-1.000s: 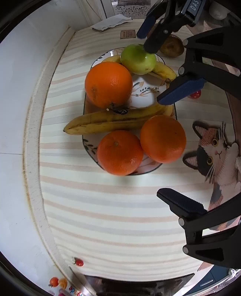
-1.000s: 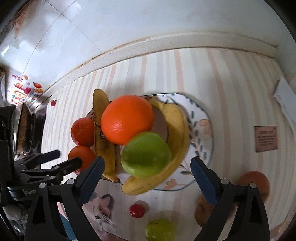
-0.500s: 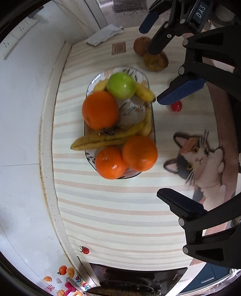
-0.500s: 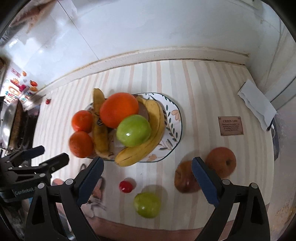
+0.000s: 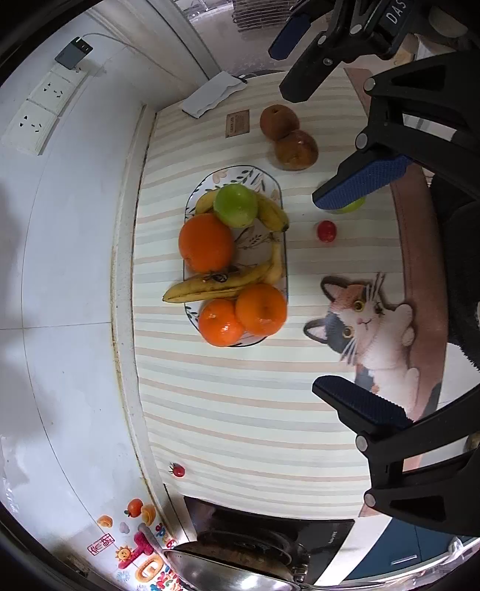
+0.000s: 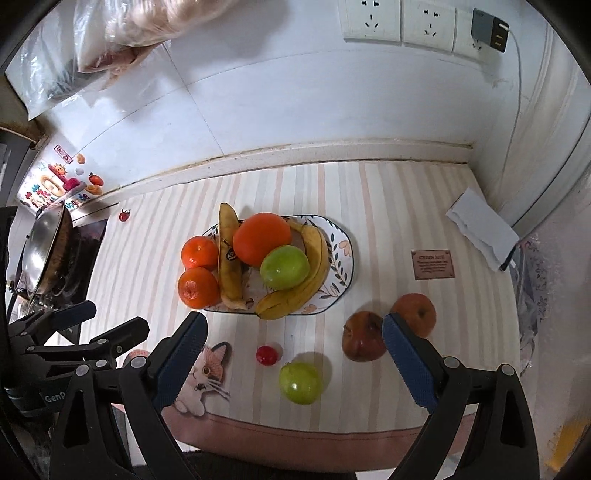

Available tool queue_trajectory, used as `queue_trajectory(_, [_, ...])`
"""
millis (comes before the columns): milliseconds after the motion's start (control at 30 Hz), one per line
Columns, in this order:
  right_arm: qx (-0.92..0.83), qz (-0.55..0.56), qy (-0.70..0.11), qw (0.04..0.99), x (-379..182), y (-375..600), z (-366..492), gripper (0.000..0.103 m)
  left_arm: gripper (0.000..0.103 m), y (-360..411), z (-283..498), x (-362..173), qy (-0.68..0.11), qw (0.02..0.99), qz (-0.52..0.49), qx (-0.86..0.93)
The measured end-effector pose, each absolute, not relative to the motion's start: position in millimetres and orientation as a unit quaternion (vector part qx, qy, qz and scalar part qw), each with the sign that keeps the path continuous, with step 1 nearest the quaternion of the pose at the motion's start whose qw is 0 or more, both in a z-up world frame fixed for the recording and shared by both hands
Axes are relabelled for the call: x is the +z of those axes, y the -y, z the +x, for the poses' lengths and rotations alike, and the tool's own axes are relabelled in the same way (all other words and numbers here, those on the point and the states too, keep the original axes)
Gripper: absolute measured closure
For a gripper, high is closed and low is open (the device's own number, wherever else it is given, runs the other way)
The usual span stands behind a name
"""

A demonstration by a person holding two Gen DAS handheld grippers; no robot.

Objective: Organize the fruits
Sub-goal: 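Grasp the second green apple with the left tool while the right tool grasps a red apple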

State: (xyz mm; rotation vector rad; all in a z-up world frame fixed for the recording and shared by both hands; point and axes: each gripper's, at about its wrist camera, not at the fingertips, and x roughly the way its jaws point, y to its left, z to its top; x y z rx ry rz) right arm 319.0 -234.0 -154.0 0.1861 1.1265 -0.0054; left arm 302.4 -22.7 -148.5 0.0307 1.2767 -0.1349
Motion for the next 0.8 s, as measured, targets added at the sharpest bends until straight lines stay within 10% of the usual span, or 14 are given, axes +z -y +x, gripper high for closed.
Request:
queue_trajectory(633, [-0.004, 0.166, -0.54, 0.825, -172, 287, 300, 0.006, 0.01, 52, 288, -162, -0.603, 0.793, 0.032, -0.084])
queue_trajectory(800, [-0.031, 0.193, -0.559, 0.806, -209, 332, 301, 0.031, 0.01, 92, 288, -202, -0.627, 0.769, 0.035, -0.117])
